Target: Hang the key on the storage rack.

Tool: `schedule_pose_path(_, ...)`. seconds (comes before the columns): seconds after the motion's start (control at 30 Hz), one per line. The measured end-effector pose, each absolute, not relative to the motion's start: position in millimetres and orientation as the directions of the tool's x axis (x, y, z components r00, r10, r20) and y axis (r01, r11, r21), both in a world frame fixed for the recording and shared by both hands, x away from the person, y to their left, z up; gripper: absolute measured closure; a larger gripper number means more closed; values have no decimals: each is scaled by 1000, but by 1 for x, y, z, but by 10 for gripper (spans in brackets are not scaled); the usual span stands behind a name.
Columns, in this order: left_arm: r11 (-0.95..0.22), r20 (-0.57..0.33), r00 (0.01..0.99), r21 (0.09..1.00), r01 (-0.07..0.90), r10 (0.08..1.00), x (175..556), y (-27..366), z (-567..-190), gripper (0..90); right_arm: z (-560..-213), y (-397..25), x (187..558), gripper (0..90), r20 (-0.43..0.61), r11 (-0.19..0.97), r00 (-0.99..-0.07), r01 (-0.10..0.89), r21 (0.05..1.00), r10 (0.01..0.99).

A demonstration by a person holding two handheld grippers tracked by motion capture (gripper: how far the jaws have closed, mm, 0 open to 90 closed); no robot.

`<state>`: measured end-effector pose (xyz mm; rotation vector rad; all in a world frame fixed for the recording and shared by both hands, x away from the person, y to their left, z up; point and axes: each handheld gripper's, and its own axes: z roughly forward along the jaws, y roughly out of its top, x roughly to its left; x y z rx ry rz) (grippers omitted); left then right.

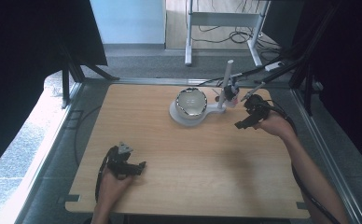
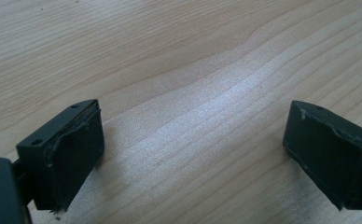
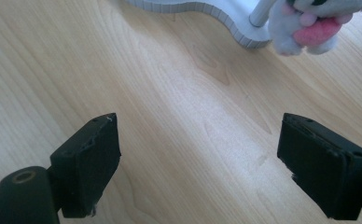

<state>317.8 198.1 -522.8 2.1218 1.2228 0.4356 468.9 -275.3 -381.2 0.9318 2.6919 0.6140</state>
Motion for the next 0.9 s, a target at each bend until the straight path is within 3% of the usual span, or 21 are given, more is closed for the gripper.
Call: schedule_pose_path(0.9,-363,-29,514,673,644,857,318,198,-523,51,-379,-304,405,137,-88,705,-778,506,497,622)
